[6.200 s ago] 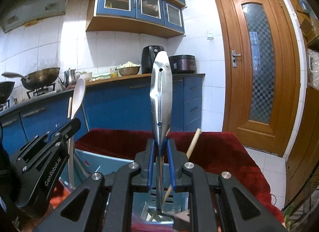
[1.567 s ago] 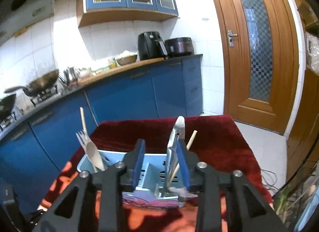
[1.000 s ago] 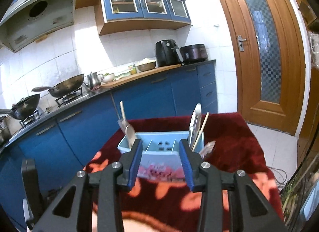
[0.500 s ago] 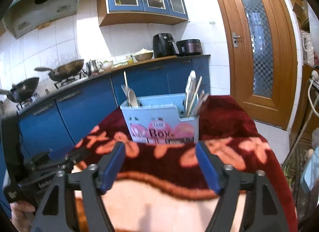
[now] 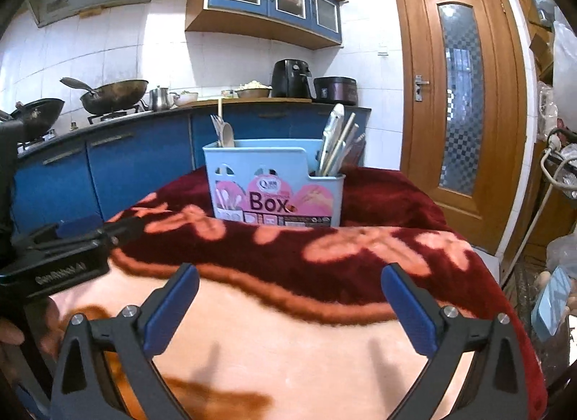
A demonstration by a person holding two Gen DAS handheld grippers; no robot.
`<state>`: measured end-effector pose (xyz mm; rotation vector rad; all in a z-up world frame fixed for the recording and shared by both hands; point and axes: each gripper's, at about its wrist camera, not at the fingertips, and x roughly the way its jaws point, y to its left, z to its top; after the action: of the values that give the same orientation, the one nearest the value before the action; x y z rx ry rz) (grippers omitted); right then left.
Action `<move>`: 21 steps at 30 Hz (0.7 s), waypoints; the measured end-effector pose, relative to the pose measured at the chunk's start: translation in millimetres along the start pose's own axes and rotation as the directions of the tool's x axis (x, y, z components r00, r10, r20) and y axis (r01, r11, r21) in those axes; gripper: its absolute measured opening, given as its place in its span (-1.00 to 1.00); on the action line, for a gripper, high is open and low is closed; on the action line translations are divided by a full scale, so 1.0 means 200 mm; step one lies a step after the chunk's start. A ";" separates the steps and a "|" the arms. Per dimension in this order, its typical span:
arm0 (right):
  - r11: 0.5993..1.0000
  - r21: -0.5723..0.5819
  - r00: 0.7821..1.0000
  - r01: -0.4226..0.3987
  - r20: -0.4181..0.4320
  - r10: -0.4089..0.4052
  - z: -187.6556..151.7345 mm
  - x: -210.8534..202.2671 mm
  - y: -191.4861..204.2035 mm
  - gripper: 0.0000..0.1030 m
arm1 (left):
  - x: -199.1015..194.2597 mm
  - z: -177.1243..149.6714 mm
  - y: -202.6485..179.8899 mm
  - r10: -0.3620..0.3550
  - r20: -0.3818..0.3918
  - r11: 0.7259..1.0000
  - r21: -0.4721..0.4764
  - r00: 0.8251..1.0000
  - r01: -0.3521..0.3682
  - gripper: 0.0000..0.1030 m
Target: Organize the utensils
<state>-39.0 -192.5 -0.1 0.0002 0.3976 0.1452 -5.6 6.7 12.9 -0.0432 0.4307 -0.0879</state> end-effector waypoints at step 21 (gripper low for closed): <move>0.998 0.041 0.995 0.056 0.077 -0.059 -0.01 0.00 -0.05 1.00 | 0.05 -0.05 0.00 0.041 0.005 0.999 -0.014 0.999 -0.041 0.60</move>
<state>-38.7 -203.4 -3.0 0.0324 0.3221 0.0801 -0.9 5.1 -0.2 -0.0480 0.4263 -0.0446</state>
